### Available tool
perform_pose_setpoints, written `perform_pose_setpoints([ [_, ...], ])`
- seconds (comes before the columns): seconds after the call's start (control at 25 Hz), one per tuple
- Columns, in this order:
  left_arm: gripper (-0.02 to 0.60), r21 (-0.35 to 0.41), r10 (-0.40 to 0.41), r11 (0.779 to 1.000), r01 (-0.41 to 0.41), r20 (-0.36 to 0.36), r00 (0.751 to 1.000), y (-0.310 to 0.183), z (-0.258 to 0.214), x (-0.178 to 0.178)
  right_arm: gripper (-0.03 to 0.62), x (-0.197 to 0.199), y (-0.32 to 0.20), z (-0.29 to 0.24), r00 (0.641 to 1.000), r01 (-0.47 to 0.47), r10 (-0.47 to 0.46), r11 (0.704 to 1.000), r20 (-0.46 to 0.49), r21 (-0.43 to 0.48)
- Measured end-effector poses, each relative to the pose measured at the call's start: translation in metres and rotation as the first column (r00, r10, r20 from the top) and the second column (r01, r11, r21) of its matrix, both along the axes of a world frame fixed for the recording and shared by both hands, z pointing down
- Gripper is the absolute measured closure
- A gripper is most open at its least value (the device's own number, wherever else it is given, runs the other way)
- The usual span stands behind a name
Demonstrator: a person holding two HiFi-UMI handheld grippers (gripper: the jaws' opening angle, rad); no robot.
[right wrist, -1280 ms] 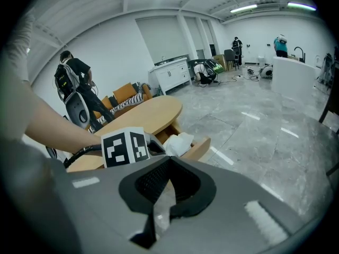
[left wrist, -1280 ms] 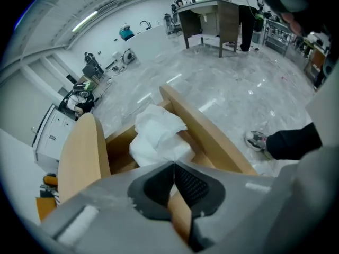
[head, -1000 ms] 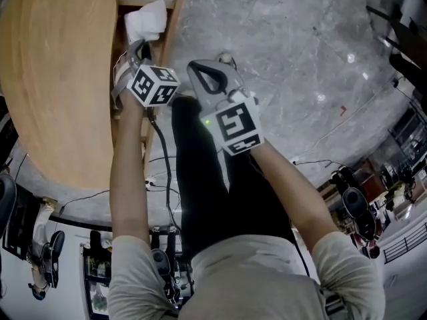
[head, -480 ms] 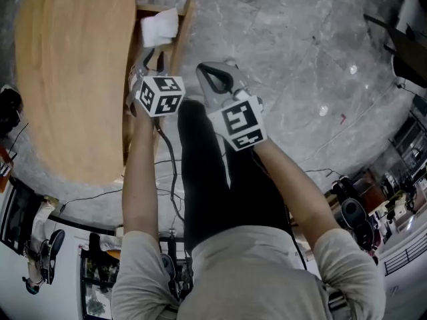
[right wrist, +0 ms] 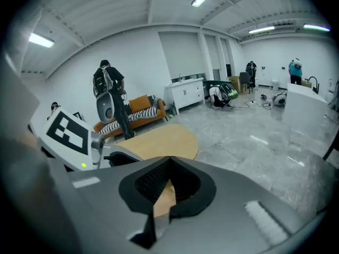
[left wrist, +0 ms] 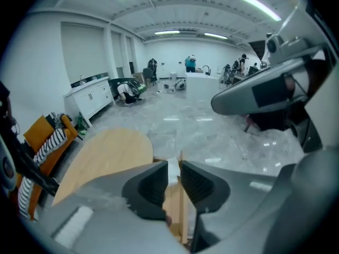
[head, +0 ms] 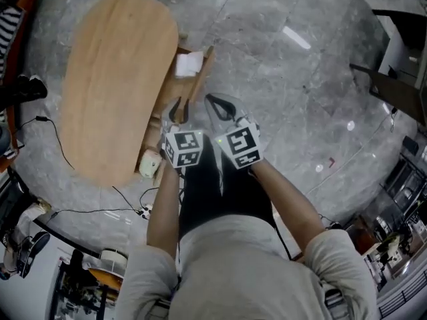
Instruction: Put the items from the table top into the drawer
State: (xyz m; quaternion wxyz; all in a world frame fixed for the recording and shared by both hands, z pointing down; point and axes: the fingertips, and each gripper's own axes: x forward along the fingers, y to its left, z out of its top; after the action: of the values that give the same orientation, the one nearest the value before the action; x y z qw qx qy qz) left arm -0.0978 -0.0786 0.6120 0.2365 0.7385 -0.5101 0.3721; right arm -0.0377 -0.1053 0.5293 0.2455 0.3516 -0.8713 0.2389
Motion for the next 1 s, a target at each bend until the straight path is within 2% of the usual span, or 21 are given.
perform_pose_setpoints([
  [0.12,0.561,0.076,-0.083,0.993,0.087,-0.056,0.995,-0.002,-0.053,-0.002,0.586,-0.004,-0.001,-0.037,1.0,-0.007,0.006,0.998,0.022,0.061],
  [0.36,0.561,0.23,-0.166,0.955,0.186,-0.105,0.981,0.002,-0.161,-0.013,0.586,-0.007,0.004,-0.119,0.996,-0.018,0.002,0.984,0.088,0.18],
  [0.48,0.561,0.278,-0.232,0.922,0.269,-0.158,0.96,0.005,-0.208,-0.019,0.588,-0.012,0.006,-0.163,0.994,0.014,-0.041,0.966,0.099,0.257],
  [0.64,0.561,0.331,-0.31,0.859,0.39,-0.27,0.912,0.011,-0.263,-0.023,0.588,-0.019,0.007,-0.23,0.99,0.052,-0.102,0.901,0.095,0.431],
  [0.76,0.561,0.406,-0.305,0.821,0.401,-0.282,0.91,0.014,-0.299,-0.014,0.588,-0.015,0.009,-0.267,0.987,0.041,-0.112,0.866,0.113,0.497],
  [0.88,0.561,0.477,-0.271,0.796,0.373,-0.269,0.924,0.009,-0.33,-0.001,0.588,-0.006,0.009,-0.292,0.986,0.024,-0.104,0.862,0.13,0.506],
  [1.0,0.561,0.52,-0.256,0.774,0.361,-0.264,0.93,0.004,-0.348,0.008,0.588,0.002,0.004,-0.31,0.983,0.017,-0.111,0.844,0.143,0.536],
])
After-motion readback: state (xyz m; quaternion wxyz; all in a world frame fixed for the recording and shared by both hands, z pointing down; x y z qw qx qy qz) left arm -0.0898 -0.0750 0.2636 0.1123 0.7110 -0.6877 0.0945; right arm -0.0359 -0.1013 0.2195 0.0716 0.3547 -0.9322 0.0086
